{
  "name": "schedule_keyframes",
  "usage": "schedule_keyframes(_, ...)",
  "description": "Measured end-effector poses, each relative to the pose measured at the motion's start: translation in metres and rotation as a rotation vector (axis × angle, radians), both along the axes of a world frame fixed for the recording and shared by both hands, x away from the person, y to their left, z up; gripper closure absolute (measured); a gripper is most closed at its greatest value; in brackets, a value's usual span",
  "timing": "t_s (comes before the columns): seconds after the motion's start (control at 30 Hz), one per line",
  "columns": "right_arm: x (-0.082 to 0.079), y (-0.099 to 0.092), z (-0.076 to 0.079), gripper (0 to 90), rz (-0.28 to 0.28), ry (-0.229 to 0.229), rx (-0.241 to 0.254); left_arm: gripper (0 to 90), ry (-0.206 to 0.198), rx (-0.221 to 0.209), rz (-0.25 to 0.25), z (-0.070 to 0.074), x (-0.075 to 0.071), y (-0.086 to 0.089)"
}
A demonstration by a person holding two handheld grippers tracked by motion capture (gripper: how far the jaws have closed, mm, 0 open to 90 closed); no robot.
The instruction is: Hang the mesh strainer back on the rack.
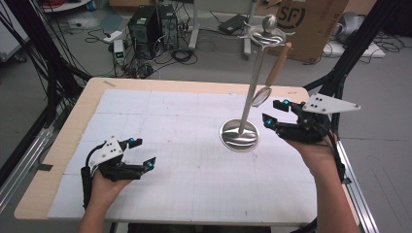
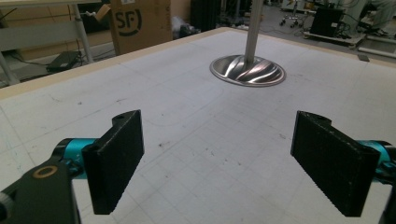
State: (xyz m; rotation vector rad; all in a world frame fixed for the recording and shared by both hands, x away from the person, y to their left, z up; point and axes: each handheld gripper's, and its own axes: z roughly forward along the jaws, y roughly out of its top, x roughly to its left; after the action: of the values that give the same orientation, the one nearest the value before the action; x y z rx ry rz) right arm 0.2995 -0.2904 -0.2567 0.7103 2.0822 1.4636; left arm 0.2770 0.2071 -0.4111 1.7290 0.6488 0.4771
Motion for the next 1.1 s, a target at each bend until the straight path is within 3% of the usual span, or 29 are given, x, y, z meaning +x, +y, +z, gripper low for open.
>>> schedule_keyframes(0.1, -0.003, 0.001, -0.007, 40.9, 0.009, 0.004, 0.003, 17.8, 0.002, 0.008, -0.004, 0.0, 0.0, -0.001)
schedule_keyframes(0.3, -0.01, -0.006, -0.043, 39.5, 0.0, 0.049, 0.056, 17.8, 0.006, 0.009, -0.003, -0.002, 0.0, -0.002)
schedule_keyframes(0.33, -0.01, -0.006, -0.043, 39.5, 0.0, 0.049, 0.056, 17.8, 0.006, 0.009, -0.003, -0.002, 0.0, -0.002)
schedule_keyframes(0.37, -0.011, -0.009, -0.054, 38.8, -0.008, 0.068, 0.066, 17.8, 0.008, 0.012, -0.004, -0.002, 0.0, -0.002)
schedule_keyframes(0.47, -0.012, -0.014, -0.067, 38.4, -0.022, 0.085, 0.073, 17.8, 0.011, 0.017, -0.006, -0.003, 0.0, -0.004)
schedule_keyframes(1.1, -0.028, -0.019, -0.117, 32.1, -0.05, 0.145, 0.093, 17.7, 0.033, 0.029, -0.015, -0.009, 0.002, -0.008)
